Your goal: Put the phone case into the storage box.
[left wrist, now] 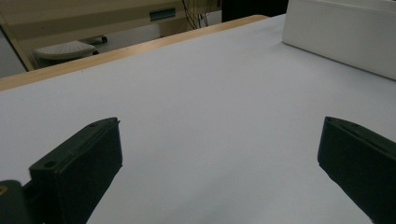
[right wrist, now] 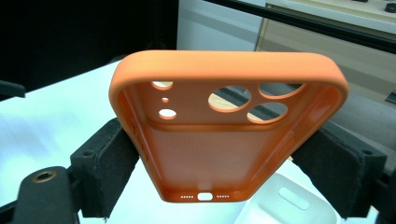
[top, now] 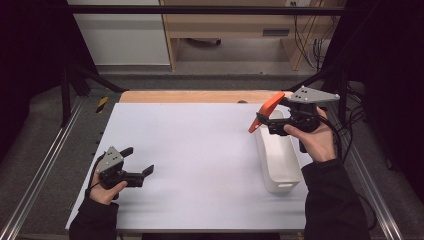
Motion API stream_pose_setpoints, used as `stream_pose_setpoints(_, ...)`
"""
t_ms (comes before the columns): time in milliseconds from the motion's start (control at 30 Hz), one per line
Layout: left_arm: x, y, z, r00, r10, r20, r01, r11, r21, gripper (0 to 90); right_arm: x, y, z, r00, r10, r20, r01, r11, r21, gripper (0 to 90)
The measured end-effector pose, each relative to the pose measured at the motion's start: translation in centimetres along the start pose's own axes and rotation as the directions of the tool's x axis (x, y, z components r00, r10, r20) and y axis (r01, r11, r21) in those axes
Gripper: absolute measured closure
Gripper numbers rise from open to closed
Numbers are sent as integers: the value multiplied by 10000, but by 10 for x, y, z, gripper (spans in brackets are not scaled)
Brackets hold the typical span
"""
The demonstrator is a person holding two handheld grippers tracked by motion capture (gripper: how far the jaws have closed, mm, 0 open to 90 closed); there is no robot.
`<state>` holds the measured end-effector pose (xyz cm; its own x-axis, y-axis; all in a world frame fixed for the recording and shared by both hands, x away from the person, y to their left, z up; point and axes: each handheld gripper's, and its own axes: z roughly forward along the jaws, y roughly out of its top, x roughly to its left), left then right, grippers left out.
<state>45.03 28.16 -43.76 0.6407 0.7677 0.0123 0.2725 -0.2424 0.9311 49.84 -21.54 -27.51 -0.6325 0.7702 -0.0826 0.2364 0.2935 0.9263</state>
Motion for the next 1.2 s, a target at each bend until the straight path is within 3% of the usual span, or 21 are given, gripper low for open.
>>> stream_pose_setpoints(433,2,-2,1,9999,-83,-63,83,10000,-52,0,-16,4,9,9953,385,884,-409,9989,249,157)
stream_pose_setpoints(867,0,-2,3,10000,-35,46,35,10000,-41,0,-29,5,22,9778,617,2001,-733,9960,515,157)
stream_pose_setpoints(1200,0,-2,3,10000,-2,71,2,10000,-34,0,-38,-1,33,9637,857,2529,-1032,9930,567,157)
